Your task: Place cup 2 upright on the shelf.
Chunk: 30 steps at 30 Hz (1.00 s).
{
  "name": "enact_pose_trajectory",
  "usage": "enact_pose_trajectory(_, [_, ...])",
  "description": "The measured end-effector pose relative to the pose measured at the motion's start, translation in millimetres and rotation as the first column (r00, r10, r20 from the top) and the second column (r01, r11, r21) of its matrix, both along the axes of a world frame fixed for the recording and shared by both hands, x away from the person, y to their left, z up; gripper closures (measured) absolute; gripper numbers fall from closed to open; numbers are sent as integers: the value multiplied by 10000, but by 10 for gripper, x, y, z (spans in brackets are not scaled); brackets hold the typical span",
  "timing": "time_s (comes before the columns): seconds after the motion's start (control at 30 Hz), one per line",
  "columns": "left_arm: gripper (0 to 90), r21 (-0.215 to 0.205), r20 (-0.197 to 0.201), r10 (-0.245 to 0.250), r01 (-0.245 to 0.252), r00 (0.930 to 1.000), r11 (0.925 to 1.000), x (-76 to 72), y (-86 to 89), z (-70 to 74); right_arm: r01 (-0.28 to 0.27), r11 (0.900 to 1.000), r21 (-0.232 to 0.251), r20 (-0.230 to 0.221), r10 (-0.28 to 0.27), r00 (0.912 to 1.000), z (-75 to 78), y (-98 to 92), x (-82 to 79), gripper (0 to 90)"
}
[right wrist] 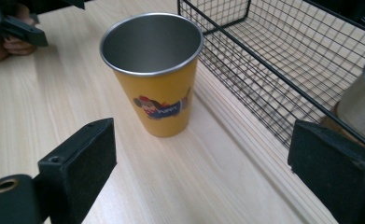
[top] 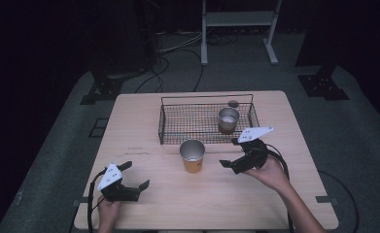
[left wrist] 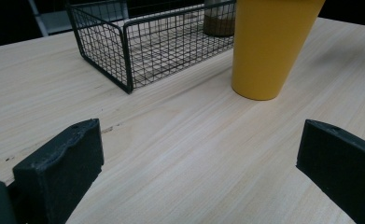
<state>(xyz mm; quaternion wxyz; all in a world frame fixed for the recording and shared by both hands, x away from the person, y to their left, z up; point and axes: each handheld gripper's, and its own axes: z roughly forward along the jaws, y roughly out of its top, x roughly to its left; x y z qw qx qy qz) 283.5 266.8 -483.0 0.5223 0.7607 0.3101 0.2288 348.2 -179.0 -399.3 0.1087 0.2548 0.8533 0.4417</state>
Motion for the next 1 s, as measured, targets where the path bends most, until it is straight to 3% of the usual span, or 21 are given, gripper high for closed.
enact_pose_trajectory(1.0, [0,-52,3,16,-16,10000,10000,-2,3,0,-504,9987,33,-189,505,9985,-94,343,-24,19])
